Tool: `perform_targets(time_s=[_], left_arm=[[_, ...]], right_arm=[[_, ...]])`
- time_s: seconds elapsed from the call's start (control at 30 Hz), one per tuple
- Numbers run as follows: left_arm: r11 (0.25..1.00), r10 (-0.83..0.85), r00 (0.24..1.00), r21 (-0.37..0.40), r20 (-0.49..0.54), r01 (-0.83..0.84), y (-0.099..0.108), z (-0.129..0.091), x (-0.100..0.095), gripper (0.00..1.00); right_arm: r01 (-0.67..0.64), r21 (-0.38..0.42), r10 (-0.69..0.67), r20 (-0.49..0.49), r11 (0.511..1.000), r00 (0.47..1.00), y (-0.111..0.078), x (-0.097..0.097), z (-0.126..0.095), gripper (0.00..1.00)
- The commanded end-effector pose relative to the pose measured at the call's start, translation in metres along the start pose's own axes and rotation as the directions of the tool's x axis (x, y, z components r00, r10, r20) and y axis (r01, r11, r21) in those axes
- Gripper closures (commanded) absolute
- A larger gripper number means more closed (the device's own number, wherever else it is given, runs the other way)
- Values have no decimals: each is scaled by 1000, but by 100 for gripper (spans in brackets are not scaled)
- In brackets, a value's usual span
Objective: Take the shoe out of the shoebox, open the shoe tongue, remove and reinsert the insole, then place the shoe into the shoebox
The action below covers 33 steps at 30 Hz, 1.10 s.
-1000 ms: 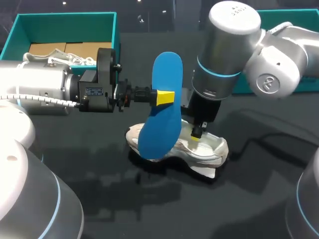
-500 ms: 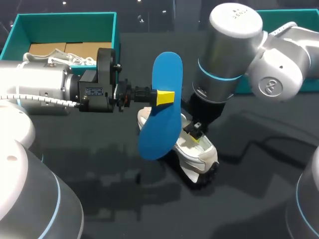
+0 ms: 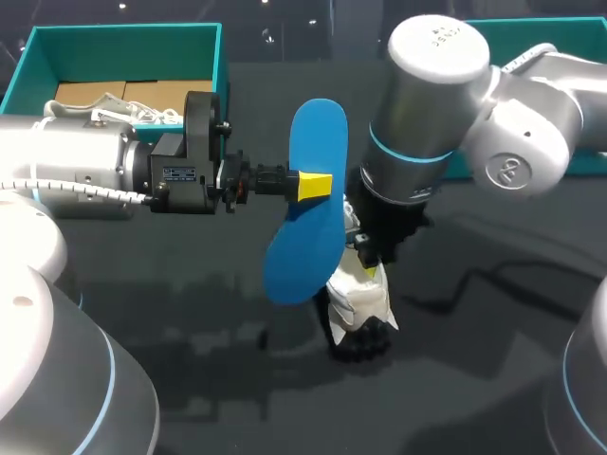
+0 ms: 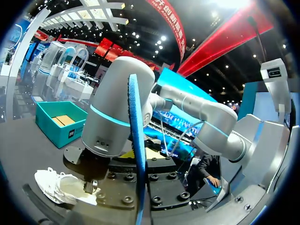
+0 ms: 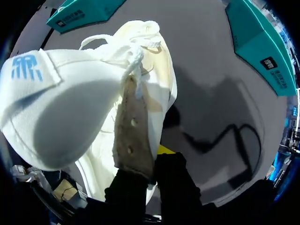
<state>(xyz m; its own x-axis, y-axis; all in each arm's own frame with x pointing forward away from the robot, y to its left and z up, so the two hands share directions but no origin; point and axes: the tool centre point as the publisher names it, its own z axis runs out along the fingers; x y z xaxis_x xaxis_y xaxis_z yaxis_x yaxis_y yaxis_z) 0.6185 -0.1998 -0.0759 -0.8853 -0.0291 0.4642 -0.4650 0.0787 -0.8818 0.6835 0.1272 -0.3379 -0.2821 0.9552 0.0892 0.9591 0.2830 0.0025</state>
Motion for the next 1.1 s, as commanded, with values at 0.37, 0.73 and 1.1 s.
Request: perform_targets(time_s=[0.37, 0.73, 1.1], left_arm=[[1000, 0, 1000, 1, 0, 0, 1, 2, -1, 100], [1000, 0, 1000, 1, 0, 0, 1, 2, -1, 100], [1000, 0, 1000, 1, 0, 0, 1, 2, -1, 100]], right_arm=[[-230, -25, 231, 23, 973, 973, 5, 14, 17, 100], [-212, -23, 211, -7, 977, 977, 5, 18, 38, 100], [-191, -14, 191, -35, 981, 981, 3, 13, 58, 100]])
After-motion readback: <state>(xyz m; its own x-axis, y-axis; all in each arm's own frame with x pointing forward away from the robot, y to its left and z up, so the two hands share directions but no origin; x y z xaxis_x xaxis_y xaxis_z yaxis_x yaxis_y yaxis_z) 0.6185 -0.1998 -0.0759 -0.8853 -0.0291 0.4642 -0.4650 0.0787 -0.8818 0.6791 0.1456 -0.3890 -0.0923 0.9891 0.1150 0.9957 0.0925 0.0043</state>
